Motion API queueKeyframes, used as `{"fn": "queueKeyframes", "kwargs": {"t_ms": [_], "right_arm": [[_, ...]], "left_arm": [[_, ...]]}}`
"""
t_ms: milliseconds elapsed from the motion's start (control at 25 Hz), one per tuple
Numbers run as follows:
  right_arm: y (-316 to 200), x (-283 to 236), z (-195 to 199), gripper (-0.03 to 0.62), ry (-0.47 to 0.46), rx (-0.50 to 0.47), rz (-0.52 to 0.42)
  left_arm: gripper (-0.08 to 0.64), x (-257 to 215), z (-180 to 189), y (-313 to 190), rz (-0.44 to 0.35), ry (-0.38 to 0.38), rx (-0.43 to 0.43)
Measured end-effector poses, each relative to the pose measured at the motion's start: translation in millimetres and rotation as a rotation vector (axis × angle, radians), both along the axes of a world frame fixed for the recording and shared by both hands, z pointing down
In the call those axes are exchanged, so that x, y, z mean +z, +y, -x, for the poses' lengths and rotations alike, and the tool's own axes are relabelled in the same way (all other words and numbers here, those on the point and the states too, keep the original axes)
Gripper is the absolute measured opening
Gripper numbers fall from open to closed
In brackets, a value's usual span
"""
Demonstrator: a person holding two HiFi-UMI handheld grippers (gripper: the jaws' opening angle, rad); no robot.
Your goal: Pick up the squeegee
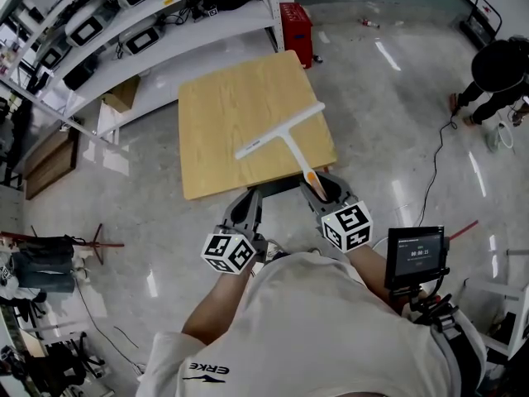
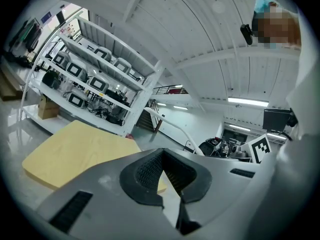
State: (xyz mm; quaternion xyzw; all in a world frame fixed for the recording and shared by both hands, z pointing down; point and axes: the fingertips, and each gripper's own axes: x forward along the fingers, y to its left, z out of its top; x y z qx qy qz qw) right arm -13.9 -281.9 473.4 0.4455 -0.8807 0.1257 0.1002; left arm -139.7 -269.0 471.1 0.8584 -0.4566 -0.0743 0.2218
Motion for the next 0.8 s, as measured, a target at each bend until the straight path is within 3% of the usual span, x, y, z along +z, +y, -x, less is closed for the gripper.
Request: {"fn": "queueKeyframes", "kwargs": {"t_ms": [800], "right_arm": [[-9, -4, 12, 0.129, 0.016, 0.001, 0.014]], "left_arm": [[0.003, -4, 15, -9, 0.016, 0.009, -0.014]]}}
